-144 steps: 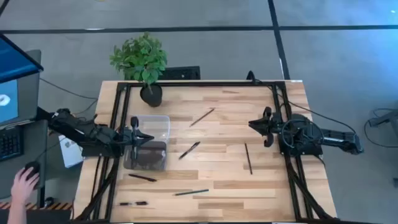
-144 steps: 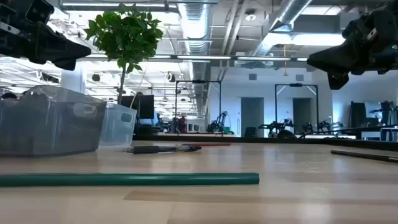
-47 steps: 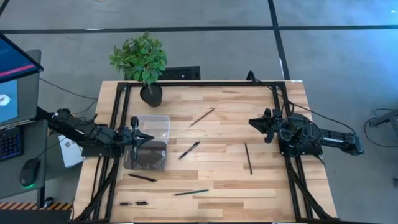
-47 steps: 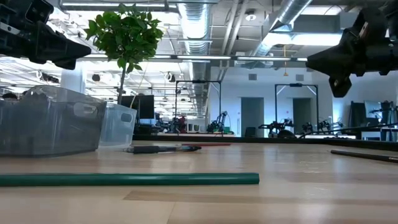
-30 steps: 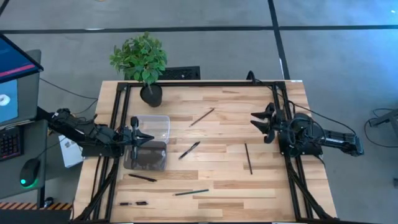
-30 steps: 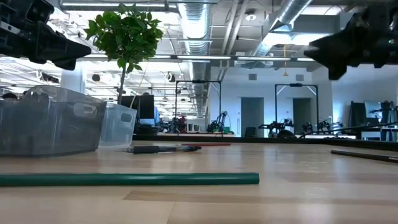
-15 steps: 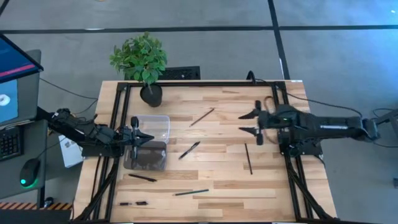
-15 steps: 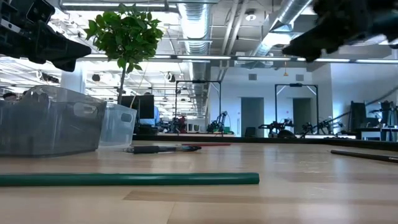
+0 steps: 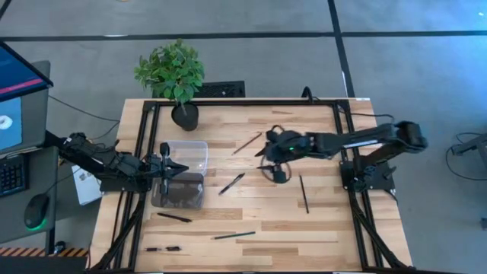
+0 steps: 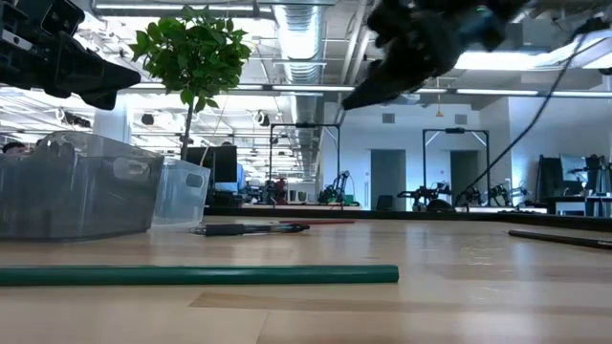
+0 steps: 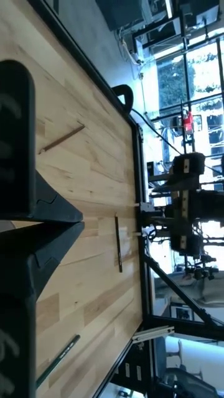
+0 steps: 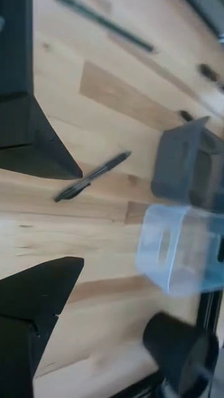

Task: Sort pens & pencils
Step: Put the top center black pen into the black bin

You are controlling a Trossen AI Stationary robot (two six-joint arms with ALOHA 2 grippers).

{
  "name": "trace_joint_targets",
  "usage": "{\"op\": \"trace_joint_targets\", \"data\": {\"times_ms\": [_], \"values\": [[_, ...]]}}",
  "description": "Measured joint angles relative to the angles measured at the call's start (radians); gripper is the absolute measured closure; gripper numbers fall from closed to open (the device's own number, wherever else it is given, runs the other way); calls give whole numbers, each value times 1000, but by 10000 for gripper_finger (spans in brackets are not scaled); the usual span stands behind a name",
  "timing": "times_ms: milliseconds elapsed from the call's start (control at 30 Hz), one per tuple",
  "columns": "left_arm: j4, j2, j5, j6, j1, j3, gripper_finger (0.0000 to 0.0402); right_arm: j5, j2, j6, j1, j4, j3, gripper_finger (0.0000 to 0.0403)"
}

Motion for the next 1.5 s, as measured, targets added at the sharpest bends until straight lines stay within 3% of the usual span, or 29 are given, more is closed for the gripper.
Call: {"op": "trace_joint_targets", "data": {"times_ms": [267, 667, 1500], "values": [[0, 0, 0, 0, 0, 0, 401, 0, 206, -72, 33, 2, 135, 163], [-6, 0, 0, -8, 0, 1, 401, 8, 411, -115, 44, 8, 260, 163], [-9, 0, 0, -34, 0, 1, 401, 7, 562, -123, 32, 4, 307, 163]]}}
